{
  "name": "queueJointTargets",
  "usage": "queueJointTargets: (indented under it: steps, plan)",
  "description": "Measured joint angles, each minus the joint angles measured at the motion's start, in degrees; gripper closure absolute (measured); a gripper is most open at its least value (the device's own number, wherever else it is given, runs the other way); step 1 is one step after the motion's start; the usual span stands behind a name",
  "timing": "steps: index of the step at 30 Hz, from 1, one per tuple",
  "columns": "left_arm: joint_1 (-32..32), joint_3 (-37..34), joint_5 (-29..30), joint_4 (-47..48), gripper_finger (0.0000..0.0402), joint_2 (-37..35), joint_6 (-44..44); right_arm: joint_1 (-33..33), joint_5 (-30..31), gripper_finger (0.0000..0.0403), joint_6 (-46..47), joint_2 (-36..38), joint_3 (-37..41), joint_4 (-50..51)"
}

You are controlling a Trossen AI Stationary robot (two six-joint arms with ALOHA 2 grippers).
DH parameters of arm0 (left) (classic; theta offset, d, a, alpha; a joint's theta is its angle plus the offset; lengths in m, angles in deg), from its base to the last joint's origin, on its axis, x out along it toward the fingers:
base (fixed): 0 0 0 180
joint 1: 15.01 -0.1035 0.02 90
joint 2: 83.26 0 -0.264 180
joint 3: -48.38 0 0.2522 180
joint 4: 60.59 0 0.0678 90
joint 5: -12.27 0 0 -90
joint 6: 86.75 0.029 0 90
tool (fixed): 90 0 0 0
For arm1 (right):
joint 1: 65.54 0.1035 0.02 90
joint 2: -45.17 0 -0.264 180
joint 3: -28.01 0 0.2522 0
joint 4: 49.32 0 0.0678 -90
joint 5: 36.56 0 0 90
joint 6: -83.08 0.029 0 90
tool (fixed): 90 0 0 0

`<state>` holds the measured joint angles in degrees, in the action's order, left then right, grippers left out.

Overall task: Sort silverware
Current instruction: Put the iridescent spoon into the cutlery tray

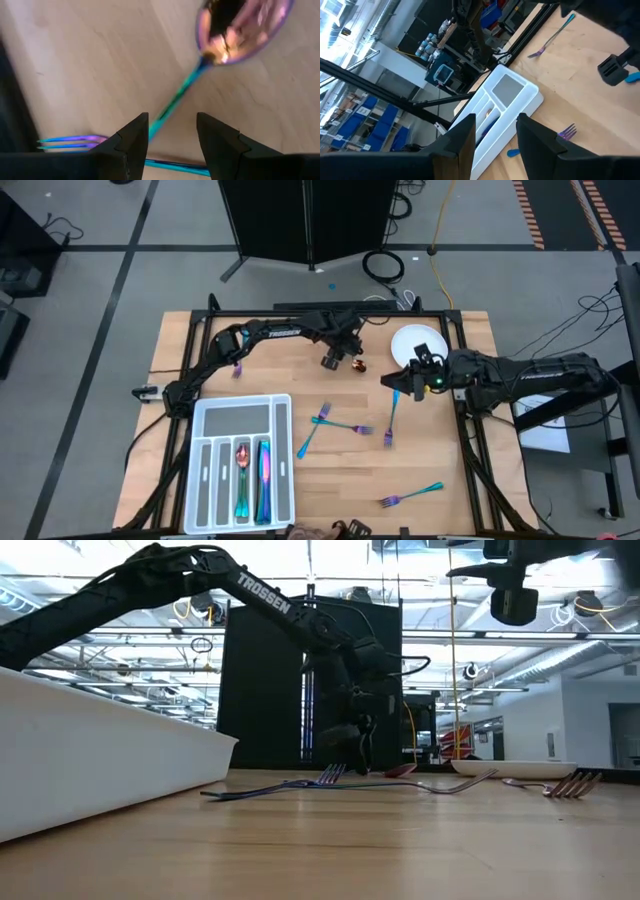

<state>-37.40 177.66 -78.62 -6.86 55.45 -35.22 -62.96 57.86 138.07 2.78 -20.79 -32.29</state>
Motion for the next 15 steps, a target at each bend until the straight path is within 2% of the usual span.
queueJointTargets:
  steps: [5,8,10,15]
  plan:
    - [0.0,3.2,-1.3,-0.5,0.0233,-2.6,-1.8,-2.3,0.8,0.0275,-1.9,0.0,0.0,0.1]
    - [-0.5,4.8,-3.0,-0.5,0.0233,-5.0,-6.7,-3.7,5.8,0.0275,-2.1,-0.5,0.0,1.5]
    - [-1.2,5.0,-5.1,-0.2,0.0233,-7.6,-9.2,-4.9,8.8,0.0275,-2.8,-1.4,0.0,2.8]
    - [-5.3,5.2,-7.5,0.0,0.0233,-16.0,-13.6,-8.5,9.2,0.0275,-9.0,-7.0,0.0,1.0]
